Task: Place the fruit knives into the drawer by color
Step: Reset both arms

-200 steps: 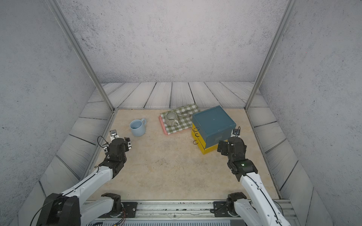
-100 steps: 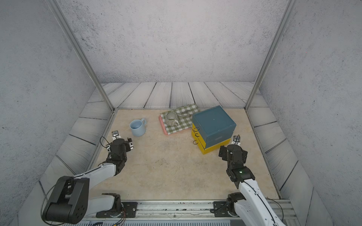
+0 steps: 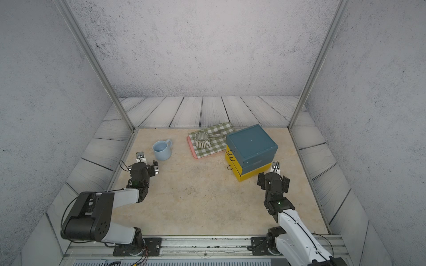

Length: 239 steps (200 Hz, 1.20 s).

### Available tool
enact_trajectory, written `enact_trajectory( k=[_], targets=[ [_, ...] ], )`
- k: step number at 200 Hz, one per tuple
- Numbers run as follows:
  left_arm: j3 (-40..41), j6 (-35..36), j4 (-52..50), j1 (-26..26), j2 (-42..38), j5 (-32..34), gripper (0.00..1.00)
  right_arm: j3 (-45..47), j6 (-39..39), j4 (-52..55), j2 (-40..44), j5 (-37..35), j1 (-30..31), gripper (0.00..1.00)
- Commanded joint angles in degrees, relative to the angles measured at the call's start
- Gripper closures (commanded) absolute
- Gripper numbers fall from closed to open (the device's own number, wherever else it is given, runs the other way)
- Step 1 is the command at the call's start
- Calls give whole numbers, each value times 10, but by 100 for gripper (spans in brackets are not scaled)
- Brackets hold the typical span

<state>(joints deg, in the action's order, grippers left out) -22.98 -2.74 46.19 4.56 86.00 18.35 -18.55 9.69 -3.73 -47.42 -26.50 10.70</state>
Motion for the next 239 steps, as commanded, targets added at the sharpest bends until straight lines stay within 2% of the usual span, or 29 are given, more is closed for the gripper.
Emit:
enact_trajectory(
  k=[1,25,44,69,107,172,192,215,239],
  targets=[
    [2,18,74,-6,33,-21,1,7,-34,-53,-5,-6,-1,1],
    [-12,13,8,-9,10,-35,1,29,-42,-104,-13,1,-1,1],
    [-22,17,11,-14,23,-47,1,43,-45,-163,-39,-3,-1,1],
    [-37,4,-31,-36,17,-93,1,19,-50,-212,-125,2,-2,1],
    [-38,4,-31,-38,17,-96,1,-48,-106,-272,-272,44,-5,1],
    [-36,4,-30,-38,16,-96,1,-43,-97,-428,-372,75,-30,1],
    [-36,4,-31,-38,16,-95,1,-42,-83,-421,-371,95,-45,1],
    [-36,4,-30,-37,16,-96,1,-30,-71,-475,-405,116,-63,1],
    [-36,4,-30,-38,16,-95,1,-74,-63,-391,-408,131,-72,1]
  ],
)
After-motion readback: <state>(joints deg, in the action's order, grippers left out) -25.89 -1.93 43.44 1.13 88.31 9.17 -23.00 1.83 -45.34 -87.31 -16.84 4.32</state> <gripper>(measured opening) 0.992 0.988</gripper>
